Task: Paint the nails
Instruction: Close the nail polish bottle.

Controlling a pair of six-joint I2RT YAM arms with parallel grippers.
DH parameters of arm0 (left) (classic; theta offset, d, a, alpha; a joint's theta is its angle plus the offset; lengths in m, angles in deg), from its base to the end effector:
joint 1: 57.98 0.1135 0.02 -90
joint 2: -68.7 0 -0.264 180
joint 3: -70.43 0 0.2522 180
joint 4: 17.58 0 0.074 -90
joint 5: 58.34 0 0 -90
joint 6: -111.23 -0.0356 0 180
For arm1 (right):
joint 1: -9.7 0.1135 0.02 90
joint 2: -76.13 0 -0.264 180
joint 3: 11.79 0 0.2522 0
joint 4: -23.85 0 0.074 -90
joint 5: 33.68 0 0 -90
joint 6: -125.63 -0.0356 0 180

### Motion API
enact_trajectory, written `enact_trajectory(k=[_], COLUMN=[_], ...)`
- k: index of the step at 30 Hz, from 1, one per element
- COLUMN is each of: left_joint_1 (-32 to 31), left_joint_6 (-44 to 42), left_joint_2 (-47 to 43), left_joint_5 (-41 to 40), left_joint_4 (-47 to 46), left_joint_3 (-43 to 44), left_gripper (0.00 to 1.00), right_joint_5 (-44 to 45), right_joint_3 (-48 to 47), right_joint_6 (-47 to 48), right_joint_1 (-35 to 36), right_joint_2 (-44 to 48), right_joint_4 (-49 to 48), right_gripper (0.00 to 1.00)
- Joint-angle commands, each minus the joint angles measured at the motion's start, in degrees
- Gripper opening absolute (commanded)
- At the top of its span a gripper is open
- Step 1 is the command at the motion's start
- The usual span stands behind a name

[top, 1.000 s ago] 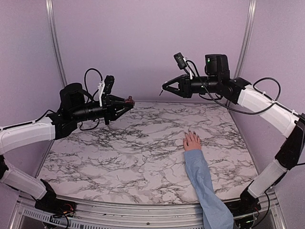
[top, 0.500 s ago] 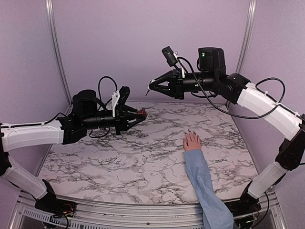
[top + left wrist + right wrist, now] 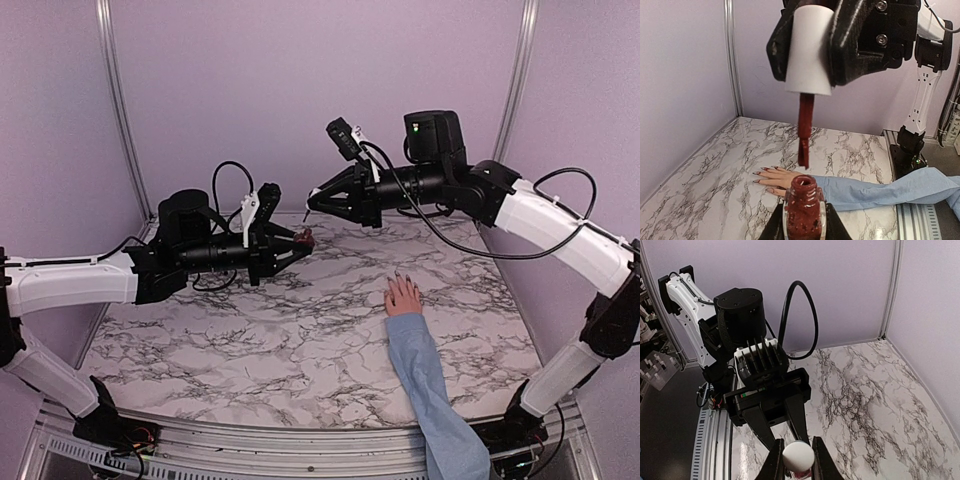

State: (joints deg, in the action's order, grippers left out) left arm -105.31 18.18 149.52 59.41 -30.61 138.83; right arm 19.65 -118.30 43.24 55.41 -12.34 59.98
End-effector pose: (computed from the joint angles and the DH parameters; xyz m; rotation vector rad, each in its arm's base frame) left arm 0.2113 -0.2536 0.3210 1.0418 1.2770 -0.9749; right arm 0.2293 0.2656 0.4237 -1.2642 1.4972 1.0479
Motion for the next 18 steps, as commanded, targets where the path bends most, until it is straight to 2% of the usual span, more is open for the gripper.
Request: enact_trajectory(k=[1,18], left_joint_1=[-0.2,-0.3], left_joint_6=[-0.4,-0.3], left_joint_2=[0.3,0.5], left_joint_5=[-1.1,-1.2], left_joint_4=[-2.1,-2.1], left_joint_3=[2.3,2.3], left_gripper=[0.00,0.00], right_joint_5=[1.1,4.9], right_joint_3=[0.1,1.9], right_joint_6=[1.6,3.1], right_joint_1=[0.7,0.8], right_joint_2=[1.5,2.1], right_joint_4=[1.1,2.4], right_gripper=[0.00,0.00])
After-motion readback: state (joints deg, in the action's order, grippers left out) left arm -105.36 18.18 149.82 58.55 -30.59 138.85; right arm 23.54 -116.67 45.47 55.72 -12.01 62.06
